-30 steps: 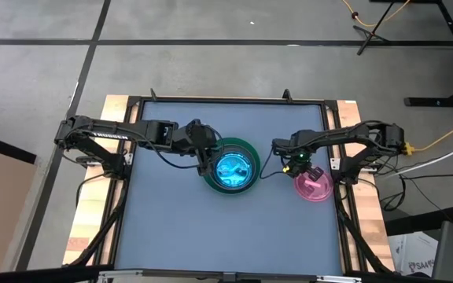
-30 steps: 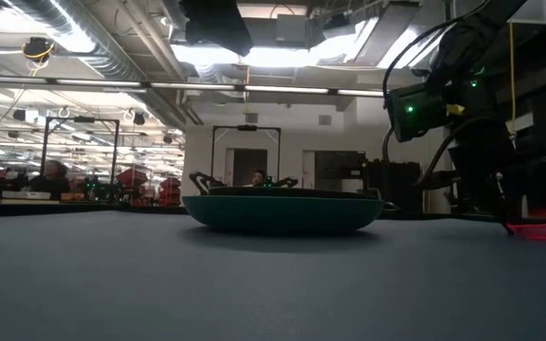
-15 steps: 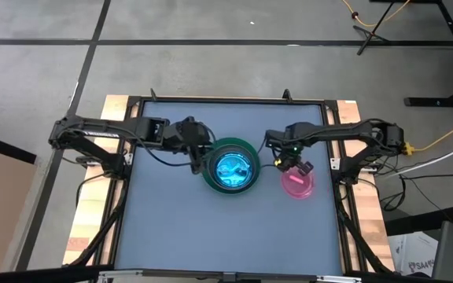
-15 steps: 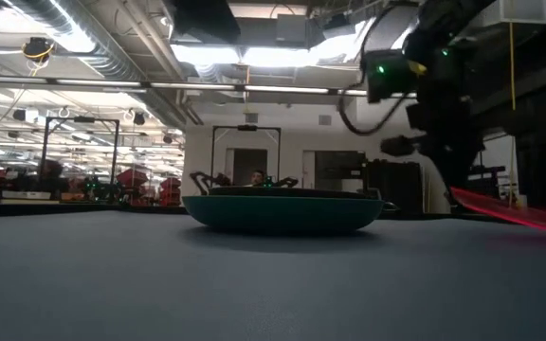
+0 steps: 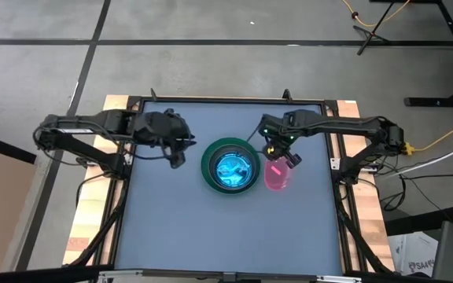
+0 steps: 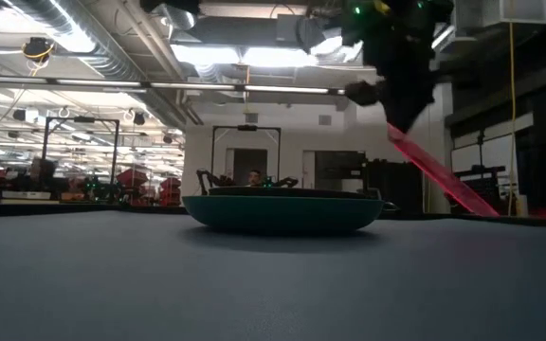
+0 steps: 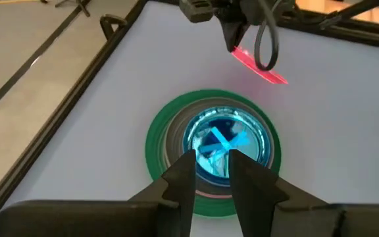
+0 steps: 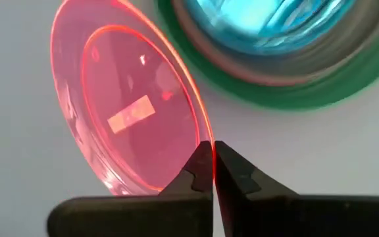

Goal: Stack plastic plates
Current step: Stack the transparent pink plate on top of the blue plate

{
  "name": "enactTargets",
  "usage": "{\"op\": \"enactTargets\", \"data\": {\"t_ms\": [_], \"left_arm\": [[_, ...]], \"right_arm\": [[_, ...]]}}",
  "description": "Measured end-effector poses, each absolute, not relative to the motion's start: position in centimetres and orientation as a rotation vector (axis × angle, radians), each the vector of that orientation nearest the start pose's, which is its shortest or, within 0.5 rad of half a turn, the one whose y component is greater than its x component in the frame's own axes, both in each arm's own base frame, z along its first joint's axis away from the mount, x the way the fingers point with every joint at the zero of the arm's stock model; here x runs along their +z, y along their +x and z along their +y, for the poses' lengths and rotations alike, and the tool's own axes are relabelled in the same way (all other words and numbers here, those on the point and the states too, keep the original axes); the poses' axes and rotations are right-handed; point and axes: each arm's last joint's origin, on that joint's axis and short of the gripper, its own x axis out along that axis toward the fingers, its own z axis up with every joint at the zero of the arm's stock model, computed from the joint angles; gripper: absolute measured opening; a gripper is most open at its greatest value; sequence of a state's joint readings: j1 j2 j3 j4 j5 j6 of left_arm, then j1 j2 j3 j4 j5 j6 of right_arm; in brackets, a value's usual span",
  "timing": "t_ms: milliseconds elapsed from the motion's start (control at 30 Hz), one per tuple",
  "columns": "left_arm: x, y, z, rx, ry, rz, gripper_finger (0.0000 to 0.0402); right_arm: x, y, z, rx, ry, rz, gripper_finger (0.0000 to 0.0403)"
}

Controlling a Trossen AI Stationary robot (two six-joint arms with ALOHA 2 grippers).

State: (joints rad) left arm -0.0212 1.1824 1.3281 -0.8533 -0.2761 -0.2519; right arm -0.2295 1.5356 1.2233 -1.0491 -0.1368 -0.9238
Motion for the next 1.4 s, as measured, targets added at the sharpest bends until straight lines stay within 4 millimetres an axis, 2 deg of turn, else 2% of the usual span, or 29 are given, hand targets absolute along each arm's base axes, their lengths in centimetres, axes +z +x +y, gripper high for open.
{"op": "enactTargets", "data": {"t_ms": [200,333,467,667,900,1067,1400], "left_arm": [[39.0,20.2,0.4,0.340,-0.105,0.650,0.0084],[38.4,19.0,0.5,0.340,-0.067,0.630,0.0084],[36.1,18.0,0.5,0.323,-0.063,0.612,0.0084],[31.2,16.9,0.4,0.269,-0.089,0.533,0.0084],[26.1,16.0,0.4,0.256,-0.113,0.434,0.0084],[23.5,15.8,0.4,0.254,-0.124,0.384,0.0084],[20.2,15.8,0.4,0.202,-0.146,0.230,0.0084]], "right_arm": [[28.5,28.7,-6.1,0.476,-0.476,1.136,0.0000],[30.1,29.2,-6.2,0.424,-0.445,1.078,0.0000],[30.9,29.9,-6.3,0.374,-0.397,0.999,0.0000],[31.4,31.1,-6.4,0.356,-0.324,0.865,0.0000],[30.7,33.0,-6.8,0.283,-0.209,0.811,0.0000],[28.9,34.3,-7.1,0.270,-0.153,0.851,0.0000],[24.9,36.5,-7.6,0.271,-0.114,0.939,0.0000]]}}
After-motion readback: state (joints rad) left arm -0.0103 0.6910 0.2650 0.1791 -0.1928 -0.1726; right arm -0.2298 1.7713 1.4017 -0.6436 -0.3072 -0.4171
